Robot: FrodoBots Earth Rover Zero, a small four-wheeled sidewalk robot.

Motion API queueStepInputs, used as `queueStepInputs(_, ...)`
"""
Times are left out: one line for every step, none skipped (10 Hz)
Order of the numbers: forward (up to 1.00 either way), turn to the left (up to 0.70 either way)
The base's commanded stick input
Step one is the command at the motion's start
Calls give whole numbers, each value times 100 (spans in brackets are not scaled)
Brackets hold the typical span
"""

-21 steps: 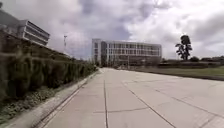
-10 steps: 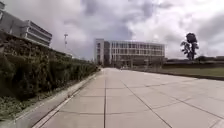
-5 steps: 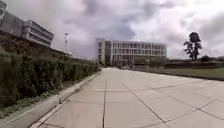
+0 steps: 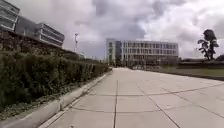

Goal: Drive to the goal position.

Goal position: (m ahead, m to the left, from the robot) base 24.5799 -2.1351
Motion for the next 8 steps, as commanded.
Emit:
queueStepInputs(70,-2)
queueStepInputs(70,-1)
queueStepInputs(70,-2)
queueStepInputs(70,-12)
queueStepInputs(70,-23)
queueStepInputs(70,-21)
queueStepInputs(70,-10)
queueStepInputs(70,0)
